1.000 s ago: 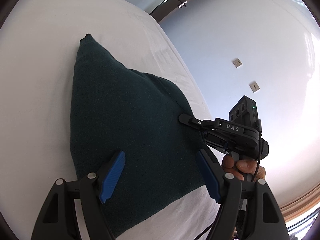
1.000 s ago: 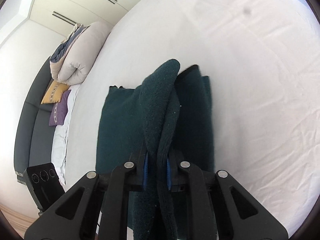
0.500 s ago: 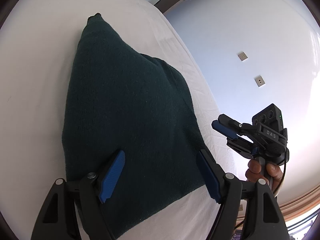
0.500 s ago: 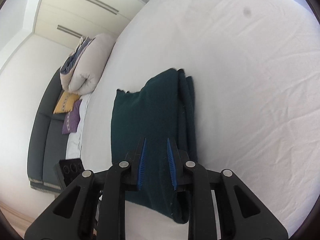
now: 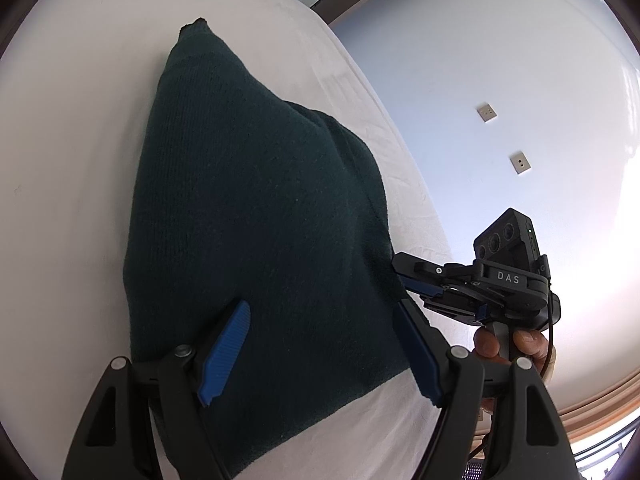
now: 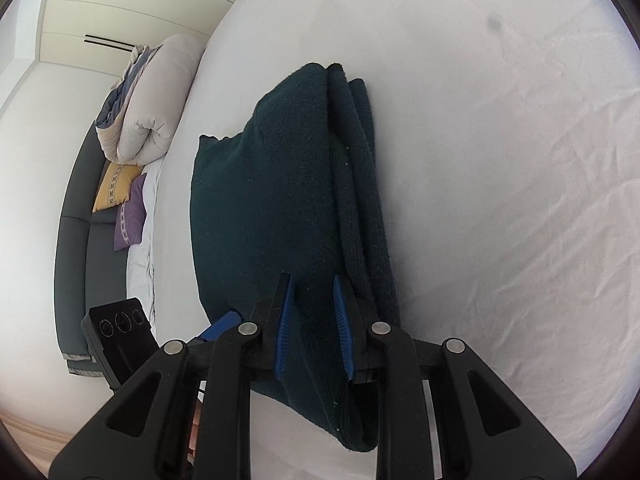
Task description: Fold small clothes
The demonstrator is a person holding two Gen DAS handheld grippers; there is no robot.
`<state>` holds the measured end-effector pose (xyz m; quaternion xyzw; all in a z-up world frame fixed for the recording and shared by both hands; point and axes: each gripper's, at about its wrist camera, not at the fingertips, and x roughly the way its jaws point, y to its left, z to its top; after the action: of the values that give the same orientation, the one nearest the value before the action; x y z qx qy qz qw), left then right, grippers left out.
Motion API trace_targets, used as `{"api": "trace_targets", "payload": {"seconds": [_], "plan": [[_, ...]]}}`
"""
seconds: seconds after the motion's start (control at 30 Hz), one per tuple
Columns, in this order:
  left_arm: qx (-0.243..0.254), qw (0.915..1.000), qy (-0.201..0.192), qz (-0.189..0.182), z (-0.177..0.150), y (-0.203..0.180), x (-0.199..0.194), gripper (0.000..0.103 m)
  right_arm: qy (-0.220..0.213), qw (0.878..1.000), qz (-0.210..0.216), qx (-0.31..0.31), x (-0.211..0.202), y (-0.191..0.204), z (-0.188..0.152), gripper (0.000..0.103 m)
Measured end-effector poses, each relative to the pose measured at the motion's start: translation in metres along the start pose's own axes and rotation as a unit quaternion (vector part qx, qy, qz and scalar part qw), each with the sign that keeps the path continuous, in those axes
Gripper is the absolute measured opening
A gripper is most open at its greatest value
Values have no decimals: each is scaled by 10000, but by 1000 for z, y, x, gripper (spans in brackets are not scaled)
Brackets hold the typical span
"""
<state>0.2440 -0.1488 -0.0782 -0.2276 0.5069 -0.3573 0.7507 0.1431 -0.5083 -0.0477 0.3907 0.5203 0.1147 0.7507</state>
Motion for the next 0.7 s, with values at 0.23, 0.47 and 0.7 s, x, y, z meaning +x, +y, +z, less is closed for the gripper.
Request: {"api": "trace_targets", "payload": {"seconds": [0.23, 0.47, 0.7], "plan": [[2, 10000, 13, -32, -1, 0, 0, 76, -187, 9993, 330, 55, -8, -1, -8, 58], [-12, 10000, 37, -49, -1, 1, 0, 76, 67, 9989, 382, -258, 9, 13, -9, 59], [-83, 9999, 61, -108, 0, 5, 0, 76, 156, 9996, -2, -241, 23, 8, -15, 8]]}}
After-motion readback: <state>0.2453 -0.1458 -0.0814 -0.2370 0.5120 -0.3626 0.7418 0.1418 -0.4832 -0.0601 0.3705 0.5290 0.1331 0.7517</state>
